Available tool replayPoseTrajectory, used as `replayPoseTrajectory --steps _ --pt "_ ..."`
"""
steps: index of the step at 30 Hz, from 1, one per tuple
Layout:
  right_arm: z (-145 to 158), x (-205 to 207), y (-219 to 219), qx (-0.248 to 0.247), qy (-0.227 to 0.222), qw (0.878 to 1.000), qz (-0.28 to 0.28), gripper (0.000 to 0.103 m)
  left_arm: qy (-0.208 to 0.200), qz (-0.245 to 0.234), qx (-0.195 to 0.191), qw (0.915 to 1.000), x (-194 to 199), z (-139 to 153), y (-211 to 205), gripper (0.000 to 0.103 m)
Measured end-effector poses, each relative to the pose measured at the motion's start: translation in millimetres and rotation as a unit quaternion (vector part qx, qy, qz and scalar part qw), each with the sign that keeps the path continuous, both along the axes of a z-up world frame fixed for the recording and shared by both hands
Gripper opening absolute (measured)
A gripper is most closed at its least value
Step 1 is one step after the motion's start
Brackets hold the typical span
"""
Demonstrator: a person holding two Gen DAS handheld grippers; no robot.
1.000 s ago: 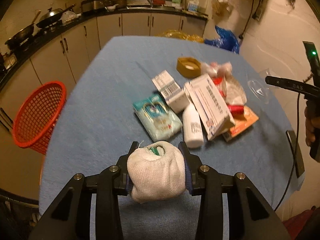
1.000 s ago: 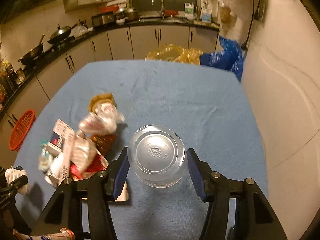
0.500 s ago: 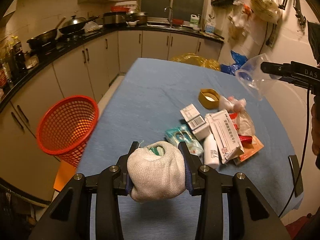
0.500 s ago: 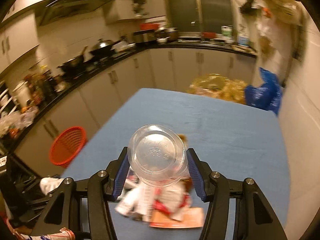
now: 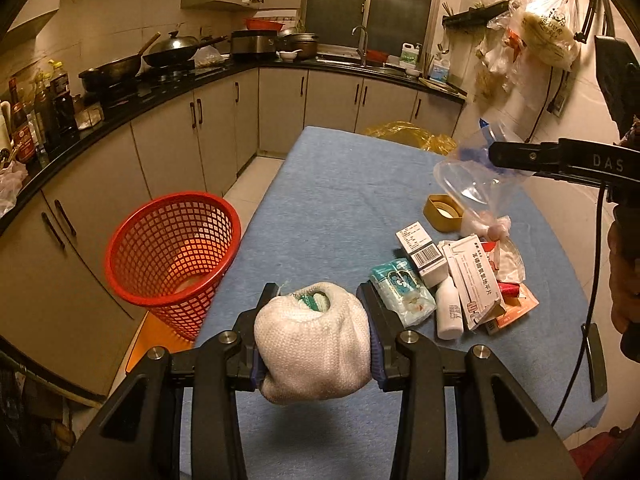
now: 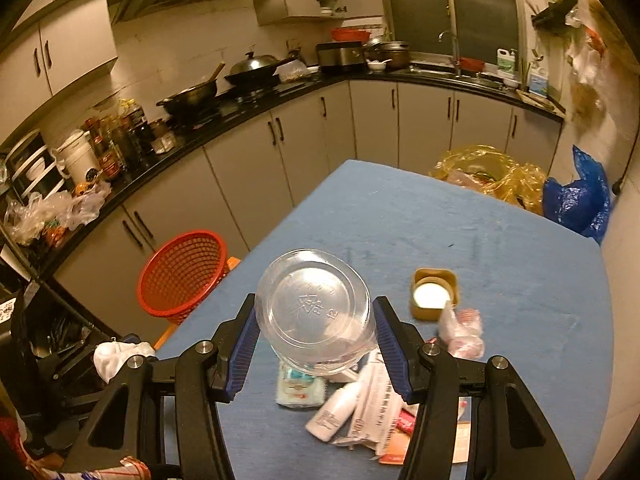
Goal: Collect trash
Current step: 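Carry the cloth bundle and clear bowl toward the red wastebasket with both grippers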
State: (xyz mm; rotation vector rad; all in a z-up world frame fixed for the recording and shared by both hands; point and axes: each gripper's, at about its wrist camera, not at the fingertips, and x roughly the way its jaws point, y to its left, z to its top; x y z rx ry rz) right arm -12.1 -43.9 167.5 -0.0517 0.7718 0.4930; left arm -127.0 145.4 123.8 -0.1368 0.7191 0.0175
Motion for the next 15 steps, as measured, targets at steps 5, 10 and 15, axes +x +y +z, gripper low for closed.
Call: replayPoseTrajectory --steps 5,10,15 --pt "-1.4 -1.7 6.9 -0.004 0.003 1.0 0.008 0.06 -0.001 0.003 -0.004 1.0 -4.8 -0.2 5.0 0.038" --pt "-1.6 -4.8 9.3 -0.005 0.006 1.0 0.014 0.06 -0.003 0.006 -0.007 1.0 -9.3 -0.2 8.8 0.038" --pt "-4.9 -7.1 8.8 -0.007 0.012 1.0 0.015 0.06 -0.002 0.005 -0.008 1.0 -10.3 0.1 8.7 0.038"
